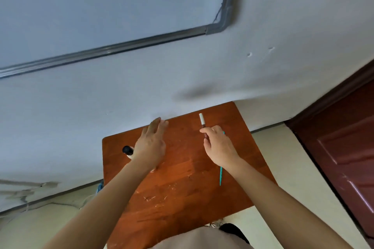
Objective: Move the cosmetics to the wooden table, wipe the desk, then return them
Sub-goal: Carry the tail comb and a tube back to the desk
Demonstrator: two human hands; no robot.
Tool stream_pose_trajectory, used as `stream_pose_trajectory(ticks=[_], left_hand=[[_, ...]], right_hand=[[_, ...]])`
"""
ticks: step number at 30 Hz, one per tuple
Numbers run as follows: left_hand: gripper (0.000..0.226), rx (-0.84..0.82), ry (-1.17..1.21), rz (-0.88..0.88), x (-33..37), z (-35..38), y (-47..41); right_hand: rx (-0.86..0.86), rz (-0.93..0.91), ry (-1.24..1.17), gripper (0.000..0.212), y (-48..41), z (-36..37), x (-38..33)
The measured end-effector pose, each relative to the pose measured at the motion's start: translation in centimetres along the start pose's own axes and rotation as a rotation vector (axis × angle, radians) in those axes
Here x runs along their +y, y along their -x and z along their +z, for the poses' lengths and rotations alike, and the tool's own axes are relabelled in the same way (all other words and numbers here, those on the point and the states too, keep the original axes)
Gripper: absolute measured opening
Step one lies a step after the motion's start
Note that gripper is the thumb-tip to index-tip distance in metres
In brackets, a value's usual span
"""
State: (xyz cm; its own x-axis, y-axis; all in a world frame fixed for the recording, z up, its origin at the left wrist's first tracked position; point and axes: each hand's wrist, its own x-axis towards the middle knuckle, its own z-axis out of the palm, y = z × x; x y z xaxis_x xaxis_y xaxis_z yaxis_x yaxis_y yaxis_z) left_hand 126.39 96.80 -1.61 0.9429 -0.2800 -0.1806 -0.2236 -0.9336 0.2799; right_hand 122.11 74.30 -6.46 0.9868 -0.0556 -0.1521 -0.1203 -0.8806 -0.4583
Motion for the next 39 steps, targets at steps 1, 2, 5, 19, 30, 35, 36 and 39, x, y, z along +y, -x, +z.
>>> stream_pose_trajectory(ticks=[1, 2, 5, 19, 30, 35, 36, 39], left_hand=[[0.06, 0.062, 0.025, 0.041, 0.3, -1.5, -0.1], [0.059, 0.132, 0.045, 0.092, 0.6, -2.8, -0.1], [0.058, 0.274, 0.104, 0.242, 1.3, -5.1, 0.1], [0.038, 0.213, 0.184, 1.017, 20.0, -0.3, 6.2], [0.048, 0.109, 0.197, 1.536, 39.4, 6.0, 28.9], [0.05, 0.06, 0.214, 1.682, 48.0, 11.6, 42.8], [0.05, 0.062, 0.22, 1.721, 50.0, 12.6, 46.0], [0.049, 0.002, 0.242, 1.779, 55.3, 14.7, 54.4]], right_hand=[[0.048, -0.007, -0.008, 0.035, -0.2, -1.3, -0.4], [0.096, -0.012, -0.012, 0.035, -0.2, -2.5, -0.9], [0.216, 0.048, -0.011, 0.034, 1.1, -5.3, -1.5], [0.621, 0.743, -0.037, 0.052, 28.2, -9.6, 4.9], [0.931, 1.157, 0.038, 0.05, 58.6, -9.1, 9.9], [1.005, 1.291, 0.037, 0.051, 74.0, -8.0, 12.1], [1.02, 1.324, 0.048, 0.051, 77.6, -8.1, 12.8], [1.072, 1.428, 0.088, 0.051, 87.2, -8.6, 14.5]])
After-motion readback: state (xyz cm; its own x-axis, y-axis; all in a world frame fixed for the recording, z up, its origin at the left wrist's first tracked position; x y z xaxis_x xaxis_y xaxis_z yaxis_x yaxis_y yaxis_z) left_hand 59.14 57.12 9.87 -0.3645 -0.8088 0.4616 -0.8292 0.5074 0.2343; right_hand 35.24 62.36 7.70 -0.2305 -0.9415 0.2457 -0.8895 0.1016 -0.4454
